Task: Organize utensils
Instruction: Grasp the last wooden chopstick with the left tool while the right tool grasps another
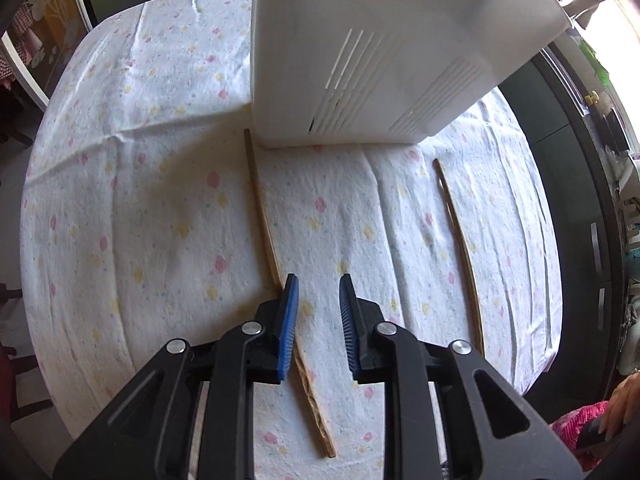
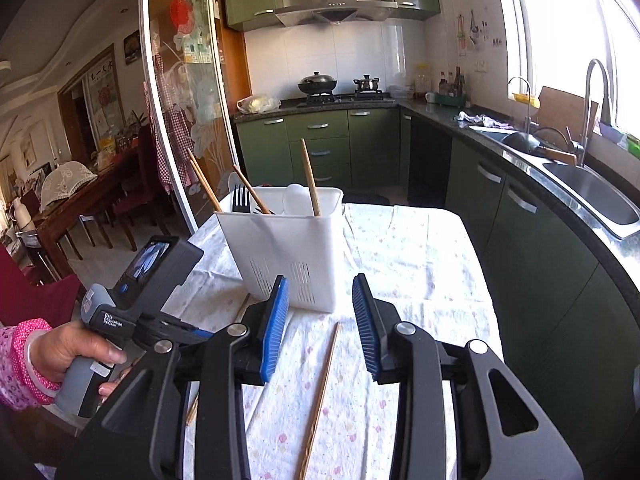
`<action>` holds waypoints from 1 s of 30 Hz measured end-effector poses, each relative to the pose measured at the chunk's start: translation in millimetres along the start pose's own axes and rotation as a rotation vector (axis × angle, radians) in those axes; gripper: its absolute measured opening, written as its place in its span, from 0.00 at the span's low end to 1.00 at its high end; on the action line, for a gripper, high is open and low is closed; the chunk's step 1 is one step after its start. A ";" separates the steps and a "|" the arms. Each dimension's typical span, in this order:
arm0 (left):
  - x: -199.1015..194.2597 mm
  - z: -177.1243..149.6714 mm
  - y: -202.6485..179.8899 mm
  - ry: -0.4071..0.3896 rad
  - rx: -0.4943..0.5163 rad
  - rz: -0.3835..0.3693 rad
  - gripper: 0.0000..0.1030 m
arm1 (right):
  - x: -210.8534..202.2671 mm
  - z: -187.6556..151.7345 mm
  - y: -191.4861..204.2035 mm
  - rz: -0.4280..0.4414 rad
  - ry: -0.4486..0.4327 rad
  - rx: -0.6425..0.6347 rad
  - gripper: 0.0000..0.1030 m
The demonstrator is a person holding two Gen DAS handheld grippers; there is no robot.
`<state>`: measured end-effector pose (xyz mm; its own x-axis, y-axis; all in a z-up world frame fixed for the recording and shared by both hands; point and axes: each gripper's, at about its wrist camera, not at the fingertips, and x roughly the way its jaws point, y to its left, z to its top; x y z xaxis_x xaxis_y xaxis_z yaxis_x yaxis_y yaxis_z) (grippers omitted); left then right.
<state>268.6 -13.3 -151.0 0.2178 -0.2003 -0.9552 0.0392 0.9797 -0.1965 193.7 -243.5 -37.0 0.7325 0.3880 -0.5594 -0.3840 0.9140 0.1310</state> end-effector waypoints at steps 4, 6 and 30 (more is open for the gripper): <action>-6.2 6.6 4.3 -0.039 -0.052 0.029 0.19 | 2.6 -6.6 -5.2 0.009 0.012 0.010 0.32; -10.9 10.3 8.1 -0.059 -0.057 0.059 0.19 | 3.2 -8.7 -8.0 0.010 0.013 0.016 0.32; -12.4 -10.3 -0.3 -0.101 -0.016 0.096 0.06 | 128.5 -39.4 0.6 -0.029 0.405 -0.006 0.35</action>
<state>255.8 -11.2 -141.3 0.3168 -0.1030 -0.9429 -0.0020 0.9940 -0.1092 265.5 -197.8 -141.0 0.4627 0.2829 -0.8401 -0.3711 0.9225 0.1063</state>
